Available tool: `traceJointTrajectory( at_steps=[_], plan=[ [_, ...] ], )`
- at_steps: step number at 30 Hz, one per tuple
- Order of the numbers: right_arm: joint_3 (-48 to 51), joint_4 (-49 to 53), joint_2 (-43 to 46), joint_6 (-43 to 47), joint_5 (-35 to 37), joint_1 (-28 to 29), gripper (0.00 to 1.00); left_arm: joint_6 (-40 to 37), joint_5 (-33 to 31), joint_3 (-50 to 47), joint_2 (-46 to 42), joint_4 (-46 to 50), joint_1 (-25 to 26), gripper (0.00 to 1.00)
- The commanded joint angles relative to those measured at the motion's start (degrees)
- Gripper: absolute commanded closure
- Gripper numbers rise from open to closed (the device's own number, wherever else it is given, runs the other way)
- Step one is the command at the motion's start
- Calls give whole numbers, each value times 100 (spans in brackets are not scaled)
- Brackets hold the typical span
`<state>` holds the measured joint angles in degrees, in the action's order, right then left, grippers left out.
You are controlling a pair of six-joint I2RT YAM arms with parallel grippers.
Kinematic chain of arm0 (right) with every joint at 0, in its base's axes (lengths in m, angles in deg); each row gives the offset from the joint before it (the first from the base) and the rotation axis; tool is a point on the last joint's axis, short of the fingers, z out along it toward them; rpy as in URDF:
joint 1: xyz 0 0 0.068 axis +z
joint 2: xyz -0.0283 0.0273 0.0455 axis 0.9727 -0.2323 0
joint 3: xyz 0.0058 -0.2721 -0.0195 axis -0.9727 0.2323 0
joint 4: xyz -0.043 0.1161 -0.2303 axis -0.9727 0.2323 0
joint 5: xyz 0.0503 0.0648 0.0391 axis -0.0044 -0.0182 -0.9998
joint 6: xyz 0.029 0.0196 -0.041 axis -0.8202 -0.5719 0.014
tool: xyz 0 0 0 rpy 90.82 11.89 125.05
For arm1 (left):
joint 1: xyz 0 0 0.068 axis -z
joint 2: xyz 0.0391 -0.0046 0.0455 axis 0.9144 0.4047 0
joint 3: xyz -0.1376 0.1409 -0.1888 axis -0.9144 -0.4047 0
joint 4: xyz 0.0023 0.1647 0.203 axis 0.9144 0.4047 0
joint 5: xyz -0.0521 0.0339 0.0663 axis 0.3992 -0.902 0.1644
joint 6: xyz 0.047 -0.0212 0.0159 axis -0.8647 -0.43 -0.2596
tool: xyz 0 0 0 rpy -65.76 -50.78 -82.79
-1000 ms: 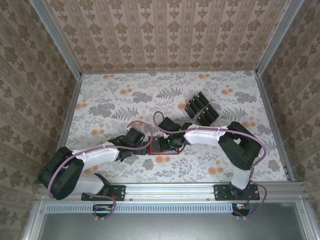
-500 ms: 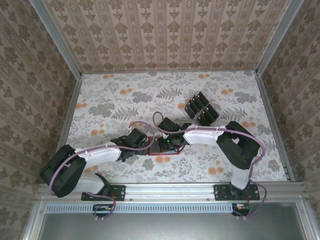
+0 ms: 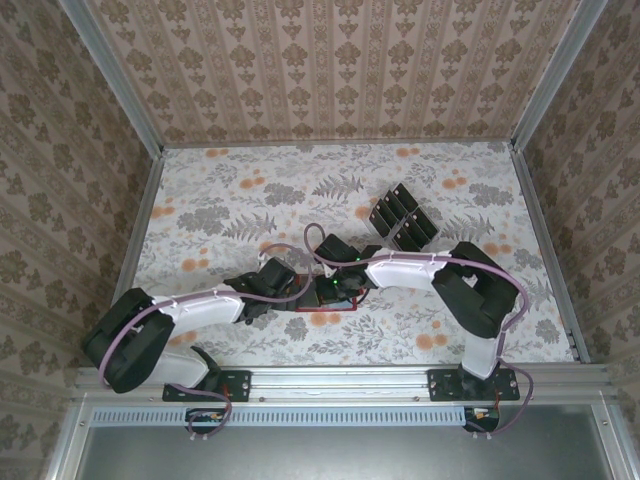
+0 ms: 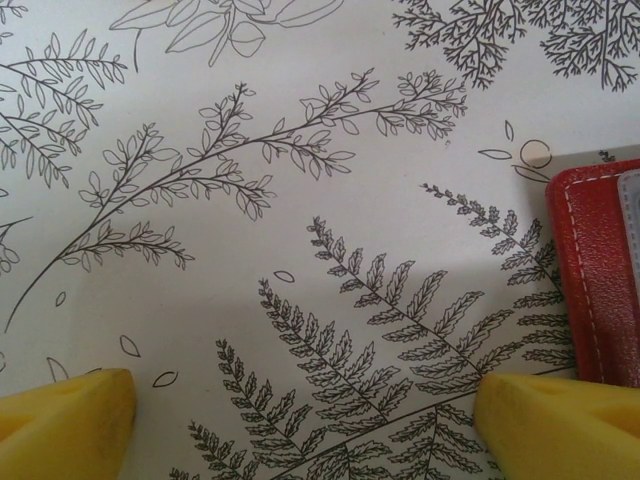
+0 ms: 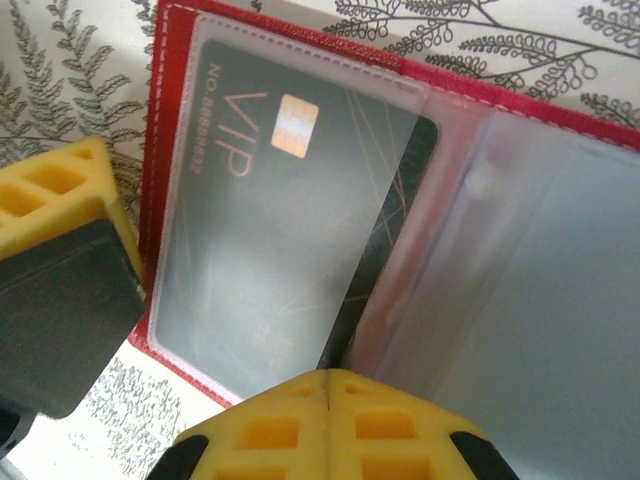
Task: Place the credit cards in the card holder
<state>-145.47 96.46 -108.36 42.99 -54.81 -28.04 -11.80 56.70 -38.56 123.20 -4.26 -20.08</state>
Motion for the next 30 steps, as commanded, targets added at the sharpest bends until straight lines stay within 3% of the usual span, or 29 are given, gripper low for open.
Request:
traceJointTrajectory(
  at_steps=[1, 5, 9, 17, 30],
  plan=[
    [-162, 428, 573, 176, 302, -78, 88, 39, 266, -61, -30, 118, -50, 0],
    [-185, 783, 831, 369, 697, -297, 65, 50, 174, -57, -549, 394, -114, 0],
    [-237, 879, 779, 574, 879, -526, 52, 118, 212, -32, -937, 563, -131, 0],
    [-544, 816, 174, 738, 735, -610, 51, 322, 521, 37, -1164, 551, -99, 0],
    [-217, 359, -152, 501, 450, -596, 51, 358, 607, 91, -954, 313, 67, 0]
  ],
)
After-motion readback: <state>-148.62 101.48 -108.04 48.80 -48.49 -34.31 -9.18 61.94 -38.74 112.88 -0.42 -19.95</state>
